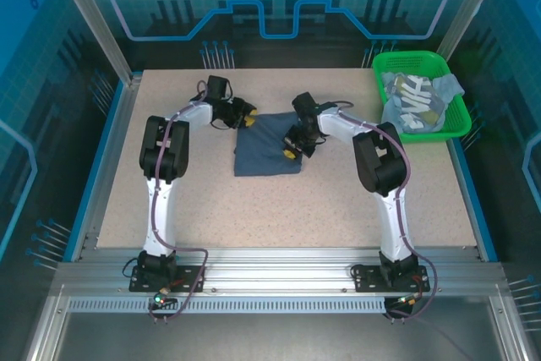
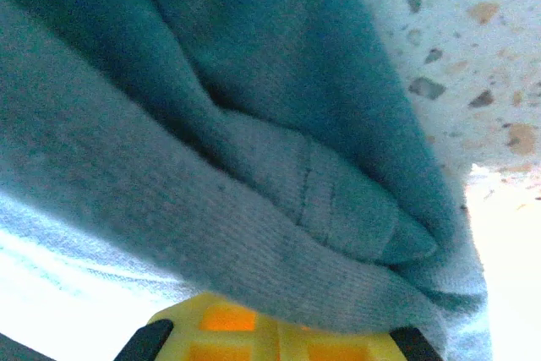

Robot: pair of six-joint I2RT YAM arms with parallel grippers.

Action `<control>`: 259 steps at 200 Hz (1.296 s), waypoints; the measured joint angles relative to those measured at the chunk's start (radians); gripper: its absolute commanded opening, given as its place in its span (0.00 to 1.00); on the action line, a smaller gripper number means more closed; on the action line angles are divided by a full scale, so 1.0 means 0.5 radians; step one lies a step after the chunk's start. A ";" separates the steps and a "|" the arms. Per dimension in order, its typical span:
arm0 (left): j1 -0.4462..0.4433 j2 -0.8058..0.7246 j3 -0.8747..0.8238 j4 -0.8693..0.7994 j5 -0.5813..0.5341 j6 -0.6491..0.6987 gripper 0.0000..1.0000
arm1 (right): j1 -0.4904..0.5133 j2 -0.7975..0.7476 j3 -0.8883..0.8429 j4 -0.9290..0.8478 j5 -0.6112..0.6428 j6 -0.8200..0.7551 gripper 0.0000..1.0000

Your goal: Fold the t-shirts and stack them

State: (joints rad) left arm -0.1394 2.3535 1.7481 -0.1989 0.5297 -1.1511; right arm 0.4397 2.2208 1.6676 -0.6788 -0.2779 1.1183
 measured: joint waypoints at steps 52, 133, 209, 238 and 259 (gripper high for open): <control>-0.023 -0.575 -0.346 -0.183 -0.208 -0.010 0.51 | -0.027 -0.114 -0.016 0.017 -0.008 -0.138 0.36; -0.887 -1.403 -1.647 0.195 -0.631 -1.275 0.59 | -0.188 -1.085 -0.616 0.204 -0.143 -0.279 0.49; -0.928 -1.073 -1.646 0.643 -1.129 -1.704 0.42 | -0.224 -1.359 -0.995 0.205 -0.226 -0.291 0.48; -0.925 -0.935 -1.594 0.824 -1.209 -1.704 0.25 | -0.264 -1.434 -1.022 0.195 -0.253 -0.309 0.48; -0.898 -0.910 -1.579 0.853 -1.272 -1.704 0.19 | -0.307 -1.477 -1.041 0.179 -0.256 -0.319 0.47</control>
State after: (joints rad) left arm -0.5884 1.8984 0.9588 0.2276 -0.1062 -2.0033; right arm 0.2863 1.4822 1.1469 -0.5896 -0.4057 0.9588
